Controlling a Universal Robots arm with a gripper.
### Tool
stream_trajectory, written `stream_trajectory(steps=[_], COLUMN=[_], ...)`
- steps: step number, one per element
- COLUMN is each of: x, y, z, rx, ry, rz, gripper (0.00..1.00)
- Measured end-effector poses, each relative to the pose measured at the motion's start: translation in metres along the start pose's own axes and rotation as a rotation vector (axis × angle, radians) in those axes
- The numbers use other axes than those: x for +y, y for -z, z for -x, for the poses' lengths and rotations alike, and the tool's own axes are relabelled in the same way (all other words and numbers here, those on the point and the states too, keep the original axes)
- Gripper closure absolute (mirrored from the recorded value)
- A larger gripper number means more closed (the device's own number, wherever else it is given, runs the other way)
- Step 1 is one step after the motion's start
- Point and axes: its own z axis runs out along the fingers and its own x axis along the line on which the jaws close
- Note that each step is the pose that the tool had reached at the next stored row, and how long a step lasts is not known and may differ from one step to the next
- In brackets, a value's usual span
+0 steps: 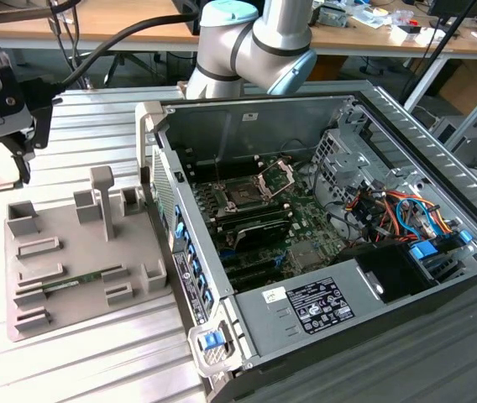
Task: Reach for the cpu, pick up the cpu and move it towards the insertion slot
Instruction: 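Pick up the cpu and move it towards the insertion slot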
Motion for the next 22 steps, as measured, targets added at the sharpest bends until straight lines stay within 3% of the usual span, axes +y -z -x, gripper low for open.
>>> stream_trajectory(steps=[22], x=[0.0002], y=[0.0052], z=[0.0], rx=[0.0], ry=[0.0], rz=[0.0], gripper=[0.45])
